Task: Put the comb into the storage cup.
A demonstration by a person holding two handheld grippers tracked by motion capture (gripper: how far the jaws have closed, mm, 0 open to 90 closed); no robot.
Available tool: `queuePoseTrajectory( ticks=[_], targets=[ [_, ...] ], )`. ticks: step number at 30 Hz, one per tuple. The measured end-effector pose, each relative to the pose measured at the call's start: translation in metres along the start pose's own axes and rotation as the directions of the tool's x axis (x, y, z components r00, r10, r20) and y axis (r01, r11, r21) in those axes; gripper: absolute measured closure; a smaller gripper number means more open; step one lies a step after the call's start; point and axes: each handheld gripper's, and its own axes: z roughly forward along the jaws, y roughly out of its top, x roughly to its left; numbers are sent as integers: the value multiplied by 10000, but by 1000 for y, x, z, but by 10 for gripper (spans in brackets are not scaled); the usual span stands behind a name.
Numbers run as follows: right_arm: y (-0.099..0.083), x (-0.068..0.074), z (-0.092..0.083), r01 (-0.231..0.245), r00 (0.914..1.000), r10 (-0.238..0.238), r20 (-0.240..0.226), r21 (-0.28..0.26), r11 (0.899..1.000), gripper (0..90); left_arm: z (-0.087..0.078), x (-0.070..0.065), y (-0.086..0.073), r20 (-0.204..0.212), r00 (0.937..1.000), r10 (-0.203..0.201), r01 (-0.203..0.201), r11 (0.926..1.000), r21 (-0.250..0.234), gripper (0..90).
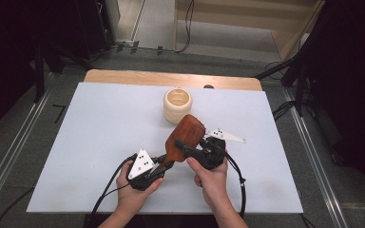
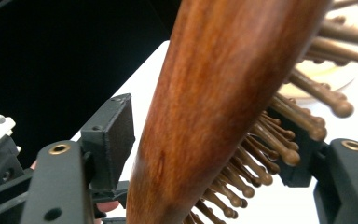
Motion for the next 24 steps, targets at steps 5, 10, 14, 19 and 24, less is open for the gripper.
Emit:
queuePoseTrajectory(
  ticks=[5,10,14,19,24],
  targets=[
    [0,-3,-2,-452,9986,452,-289,-18,9990,360,0,0,0,-21,10000,50,-50,10000,-32,724],
    [-1,-7,-2,-657,9956,658,-672,23,9978,394,1,-1,-1,-28,9999,109,-109,9999,-21,723],
    [-4,-13,-2,-802,9891,803,-1236,59,9968,448,4,-2,-4,66,9999,129,-130,9999,76,722],
    [-6,-9,-3,-200,9876,189,-1557,-54,9998,508,5,-2,-5,168,9998,88,-91,9998,167,719],
    [-7,-6,-4,126,9881,-157,-1528,-208,9997,544,4,3,-5,403,9990,-193,187,9997,147,668]
  ],
)
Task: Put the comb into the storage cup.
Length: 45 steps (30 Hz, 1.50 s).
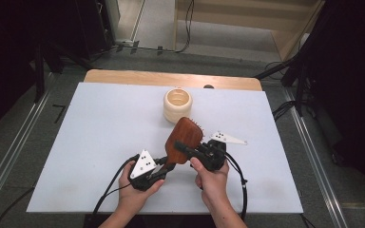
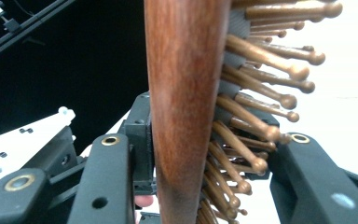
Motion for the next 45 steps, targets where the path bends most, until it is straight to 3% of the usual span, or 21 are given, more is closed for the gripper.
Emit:
queuePoseTrajectory(
  ticks=[4,7,8,11,15,18,25,28,31,33,45],
  targets=[
    [3,2,-5,458,9988,-454,204,-196,9988,548,-5,5,2,423,9989,-187,198,9995,-252,484],
    [5,1,-9,646,9976,-637,271,-321,9974,549,-9,7,2,416,9990,-185,198,9993,-319,334],
    [5,1,-9,646,9976,-637,271,-321,9974,549,-11,9,2,442,9987,-235,252,9990,-375,334],
    [7,1,-14,970,9953,-969,54,-527,9939,548,-20,18,2,574,9963,-644,673,9965,-500,108],
    [10,5,-16,1445,9894,-1437,195,-512,9882,548,-26,23,2,409,9955,-861,883,9944,-577,9],
    [10,7,-17,1530,9881,-1520,231,-532,9868,548,-34,27,1,364,9961,-803,826,9945,-647,0],
    [11,9,-18,1944,9804,-1927,413,-425,9800,550,-61,44,-6,-338,9957,-868,839,9934,-779,0],
    [12,11,-18,2061,9779,-2045,439,-359,9779,550,-79,55,-14,-808,9923,-941,875,9928,-817,0],
    [13,11,-19,2143,9760,-2124,487,-358,9761,552,-88,60,-19,-1010,9900,-987,905,9925,-827,0],
    [14,11,-20,2244,9734,-2224,549,-330,9739,553,-101,67,-25,-1300,9854,-1099,991,9913,-867,0],
    [22,11,-23,2455,9671,-2424,772,-343,9688,554,-133,84,-38,-2007,9723,-1202,984,9884,-1154,0]
  ],
)
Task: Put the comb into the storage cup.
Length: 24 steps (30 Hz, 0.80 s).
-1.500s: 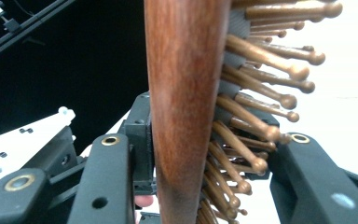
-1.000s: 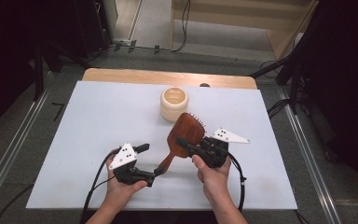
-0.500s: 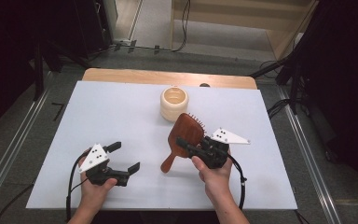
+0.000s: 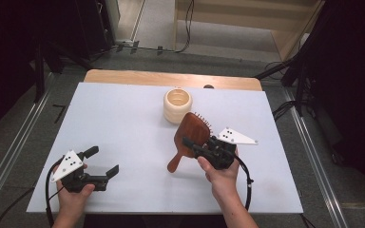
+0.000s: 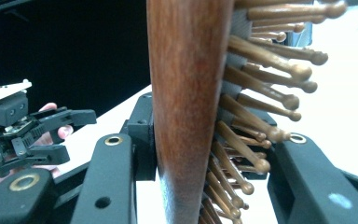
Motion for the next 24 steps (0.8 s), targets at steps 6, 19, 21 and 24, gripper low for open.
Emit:
queuePoseTrajectory(
  ticks=[6,19,21,24],
  targets=[
    [10,-3,-3,135,9998,-134,121,-80,9999,554,-10,10,-3,-385,9991,-172,166,9998,-147,0],
    [23,-9,-6,249,9991,-243,345,-155,9996,554,-21,26,-8,-892,9958,-182,151,9993,-356,0],
    [25,-10,-5,270,9990,-264,368,-179,9995,554,-21,25,-9,-925,9956,-155,119,9992,-390,0],
    [28,-10,-5,346,9986,-339,402,-167,9993,554,-21,24,-10,-948,9954,-159,119,9990,-420,0]
  ],
)
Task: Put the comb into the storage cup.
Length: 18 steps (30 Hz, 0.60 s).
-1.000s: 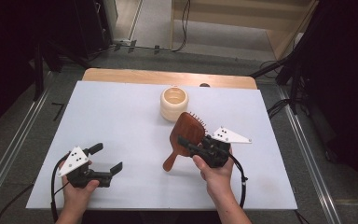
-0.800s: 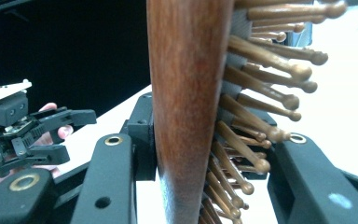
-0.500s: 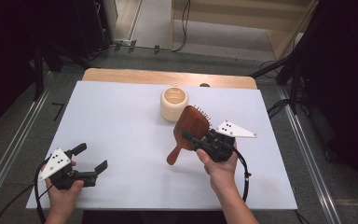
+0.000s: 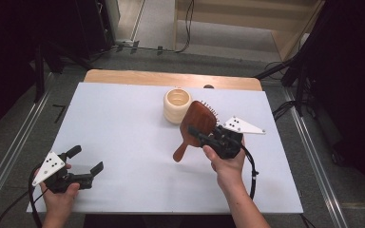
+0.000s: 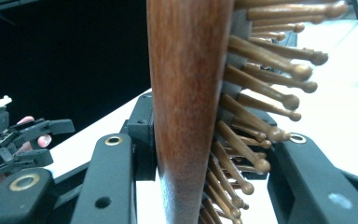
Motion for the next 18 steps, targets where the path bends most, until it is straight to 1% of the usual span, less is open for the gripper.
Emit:
queuePoseTrajectory(
  ticks=[1,9,13,18],
  targets=[
    [2,-1,1,63,10000,-63,22,-8,10000,554,0,0,0,-29,10000,-10,10,10000,15,0],
    [8,-2,4,72,9999,-72,80,-17,10000,554,1,-1,-2,14,10000,4,-5,10000,49,0],
    [12,-2,6,129,9999,-128,87,-47,9999,554,0,1,-2,19,9999,-156,156,9999,-24,0],
    [16,-2,8,203,9997,-203,146,-15,9998,554,0,0,-2,25,10000,-89,89,10000,-41,0]
  ],
)
